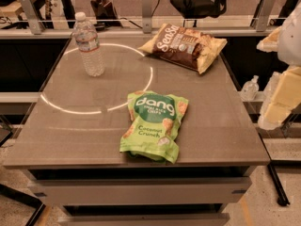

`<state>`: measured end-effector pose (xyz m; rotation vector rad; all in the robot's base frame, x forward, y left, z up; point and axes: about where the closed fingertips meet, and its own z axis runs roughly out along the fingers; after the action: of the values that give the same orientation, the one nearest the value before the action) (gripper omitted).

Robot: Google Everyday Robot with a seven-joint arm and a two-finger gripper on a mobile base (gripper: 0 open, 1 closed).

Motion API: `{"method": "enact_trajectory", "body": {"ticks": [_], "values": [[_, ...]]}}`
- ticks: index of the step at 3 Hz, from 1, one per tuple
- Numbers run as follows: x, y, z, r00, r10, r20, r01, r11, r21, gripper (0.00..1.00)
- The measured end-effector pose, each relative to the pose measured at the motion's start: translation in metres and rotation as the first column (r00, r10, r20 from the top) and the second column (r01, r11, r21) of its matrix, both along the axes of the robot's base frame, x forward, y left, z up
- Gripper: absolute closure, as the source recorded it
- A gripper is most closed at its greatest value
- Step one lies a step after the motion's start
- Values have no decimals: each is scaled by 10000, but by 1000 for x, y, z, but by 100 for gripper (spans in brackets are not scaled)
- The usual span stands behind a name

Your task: Pick brown chip bag

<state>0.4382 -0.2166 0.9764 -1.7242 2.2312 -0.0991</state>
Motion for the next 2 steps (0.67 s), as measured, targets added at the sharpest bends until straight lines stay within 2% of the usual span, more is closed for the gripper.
{"method": "enact_trajectory", "body": {"ticks": [1,2], "values": [[1,0,3,9998,-80,174,80,10000,49,0],[14,-9,6,9944,-634,848,596,9972,458,0]]}}
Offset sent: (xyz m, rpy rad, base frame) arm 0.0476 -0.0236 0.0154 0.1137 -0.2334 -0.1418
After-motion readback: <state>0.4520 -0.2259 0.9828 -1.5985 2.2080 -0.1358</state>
